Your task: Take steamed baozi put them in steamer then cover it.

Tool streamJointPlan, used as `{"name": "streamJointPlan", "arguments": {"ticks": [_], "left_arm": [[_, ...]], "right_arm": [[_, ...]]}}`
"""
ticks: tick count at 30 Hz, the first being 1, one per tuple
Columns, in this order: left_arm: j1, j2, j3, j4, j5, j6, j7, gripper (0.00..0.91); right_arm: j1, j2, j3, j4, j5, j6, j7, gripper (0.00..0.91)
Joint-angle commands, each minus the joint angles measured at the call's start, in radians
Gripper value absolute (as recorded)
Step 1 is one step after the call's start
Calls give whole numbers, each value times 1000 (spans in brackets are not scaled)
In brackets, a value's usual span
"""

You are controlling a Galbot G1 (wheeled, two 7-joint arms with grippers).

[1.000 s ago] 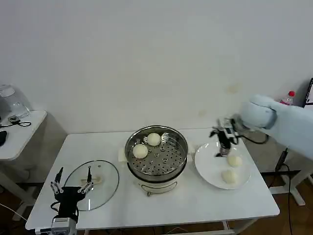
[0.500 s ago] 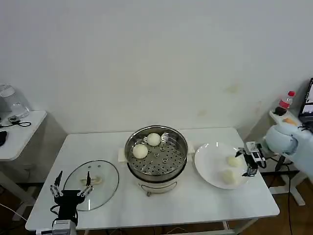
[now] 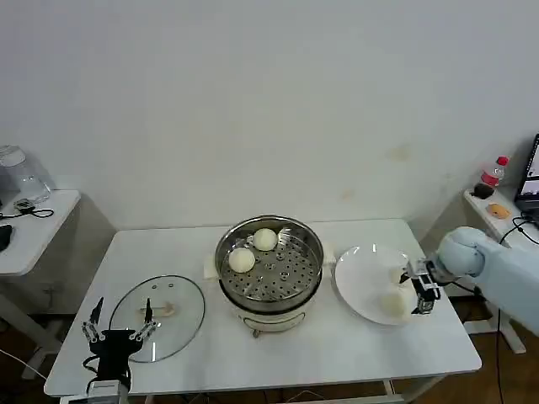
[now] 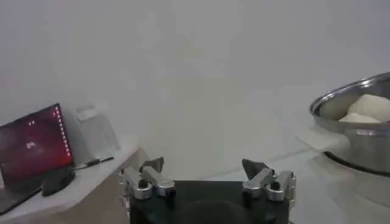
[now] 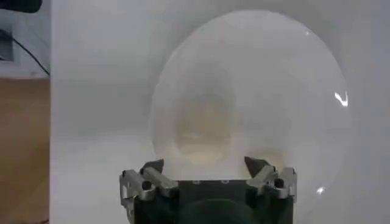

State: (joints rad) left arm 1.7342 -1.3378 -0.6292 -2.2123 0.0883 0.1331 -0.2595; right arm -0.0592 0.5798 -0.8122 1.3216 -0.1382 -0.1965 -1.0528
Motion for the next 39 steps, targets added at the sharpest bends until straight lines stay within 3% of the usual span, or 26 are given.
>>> {"name": "streamJointPlan", "arguments": {"ticks": [1, 13, 16, 17, 20, 28, 34, 39], "left_arm": [[-2, 0, -1, 2, -1, 0, 0, 907], [-9, 0, 1, 8, -2, 0, -1, 907], [-9, -1, 1, 8, -1, 0, -1, 907], [-8, -1, 1, 6, -2, 0, -1, 907], [-7, -2, 1, 4, -1, 0, -2, 907], [-4, 0, -2, -1, -2, 0, -2, 907], [-10, 3, 0, 3, -3, 1, -1, 907], [-17, 5, 5, 7, -7, 2, -1, 907]], "right_arm": [[-35, 84, 21, -70, -27, 4, -2, 907], [-43, 85, 27, -89, -34, -8, -6, 816], [-44, 87, 30, -89, -34, -11, -7, 766], [-44, 88, 31, -89, -34, -11, -8, 695], [-41, 85, 35, -89, -31, -12, -8, 625], [40, 43, 44, -53, -5, -8, -28, 645], [247, 35, -10, -32, 51, -2, -42, 645], [436, 82, -91, -24, 121, -5, -48, 645]]}}
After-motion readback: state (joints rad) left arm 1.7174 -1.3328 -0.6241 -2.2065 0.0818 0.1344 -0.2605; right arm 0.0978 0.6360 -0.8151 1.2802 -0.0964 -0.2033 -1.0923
